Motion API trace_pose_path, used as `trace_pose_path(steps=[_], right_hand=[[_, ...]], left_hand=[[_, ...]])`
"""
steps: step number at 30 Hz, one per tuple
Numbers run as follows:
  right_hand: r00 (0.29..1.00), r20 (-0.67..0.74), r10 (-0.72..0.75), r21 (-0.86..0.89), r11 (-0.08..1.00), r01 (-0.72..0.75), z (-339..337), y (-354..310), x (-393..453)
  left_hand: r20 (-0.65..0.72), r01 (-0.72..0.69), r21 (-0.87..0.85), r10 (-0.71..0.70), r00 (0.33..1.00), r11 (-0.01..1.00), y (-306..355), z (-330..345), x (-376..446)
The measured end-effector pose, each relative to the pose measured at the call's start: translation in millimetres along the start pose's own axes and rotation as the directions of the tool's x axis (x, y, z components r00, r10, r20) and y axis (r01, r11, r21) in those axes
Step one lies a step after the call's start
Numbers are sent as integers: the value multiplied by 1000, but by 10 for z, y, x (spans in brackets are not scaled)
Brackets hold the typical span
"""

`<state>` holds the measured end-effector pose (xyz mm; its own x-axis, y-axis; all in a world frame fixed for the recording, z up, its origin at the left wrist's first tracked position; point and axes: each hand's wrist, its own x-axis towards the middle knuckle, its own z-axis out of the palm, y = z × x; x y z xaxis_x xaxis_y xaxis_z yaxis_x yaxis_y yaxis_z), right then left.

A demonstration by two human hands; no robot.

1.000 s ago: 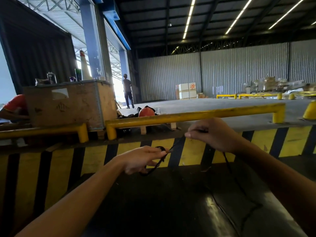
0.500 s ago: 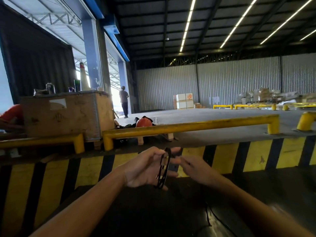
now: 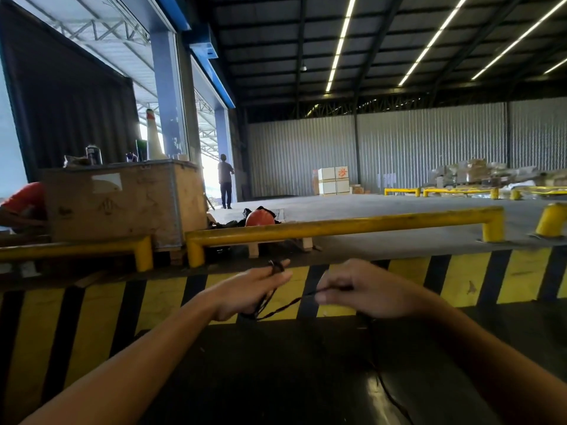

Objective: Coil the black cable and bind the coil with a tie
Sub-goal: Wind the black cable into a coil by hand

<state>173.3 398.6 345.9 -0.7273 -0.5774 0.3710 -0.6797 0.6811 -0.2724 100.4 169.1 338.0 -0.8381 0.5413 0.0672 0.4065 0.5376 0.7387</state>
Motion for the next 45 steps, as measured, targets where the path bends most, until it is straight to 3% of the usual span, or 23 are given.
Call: trace_pose_path(steps=[2, 5, 8, 10, 13, 17, 20, 22, 24, 26, 28, 30, 32, 34, 36, 38, 40, 43, 45], right_hand=[[993, -120, -1, 44, 999, 7, -161, 108, 35], [944, -330, 30, 103, 995, 4, -168, 241, 120], [870, -478, 121, 203, 979, -25, -10, 275, 182], [843, -504, 188, 272, 961, -52, 132, 302, 194], [896, -358, 263, 427, 900, -94, 430, 276, 154], [986, 4, 166, 359, 920, -156, 890, 125, 87], [927, 343, 149, 220, 947, -233, 1025, 66, 37], [897, 424, 121, 163, 965, -208, 931, 35, -13], [937, 333, 108, 131, 978, -160, 715, 19, -48], [991, 117, 68, 36, 997, -73, 415, 53, -38], [994, -106, 30, -30, 999, -33, 134, 99, -3], [954, -299, 19, -36, 999, -31, -53, 161, 50], [887, -460, 43, -6, 999, -52, -114, 220, 130], [824, -555, 115, 79, 993, -85, -46, 253, 196], [793, -577, 197, 155, 979, -131, 124, 274, 210], [850, -474, 232, 293, 951, -96, 382, 243, 169], [933, -306, 188, 437, 899, -37, 682, 123, 99], [990, -35, 138, 389, 914, -114, 1059, -84, 38], [991, 107, 77, 325, 939, -108, 1098, -196, 31]], left_hand=[[143, 42, 97, -56, 988, 994, 55, 66, -64], [323, 20, 81, -45, 945, 997, 202, 207, -121], [416, 3, -31, 10, 909, 1000, 326, 289, -130], [471, 23, -174, 62, 880, 984, 361, 278, -124], [478, 54, -450, 189, 858, 891, 364, 224, -102], [292, -35, -681, 315, 903, 731, 367, 106, -23], [95, -133, -704, 278, 956, 697, 338, -41, 42], [-44, -191, -667, 218, 975, 720, 272, -136, 63], [-137, -197, -578, 144, 980, 792, 154, -190, 69], [-187, -157, -399, 88, 979, 903, 23, -183, 61], [-149, -78, -275, 38, 988, 958, -75, -118, 41], [6, 9, -232, -8, 1000, 973, -86, -34, 7], [254, 103, -261, -35, 967, 960, -35, 55, -21], [489, 147, -332, 37, 872, 932, 48, 147, -47], [597, 145, -448, 175, 783, 882, 154, 221, -68], [573, 117, -595, 319, 755, 795, 260, 236, -94], [467, 67, -723, 415, 781, 687, 356, 203, -93], [276, -17, -831, 439, 855, 556, 428, 119, -12], [169, -98, -819, 401, 900, 566, 409, 71, 53]])
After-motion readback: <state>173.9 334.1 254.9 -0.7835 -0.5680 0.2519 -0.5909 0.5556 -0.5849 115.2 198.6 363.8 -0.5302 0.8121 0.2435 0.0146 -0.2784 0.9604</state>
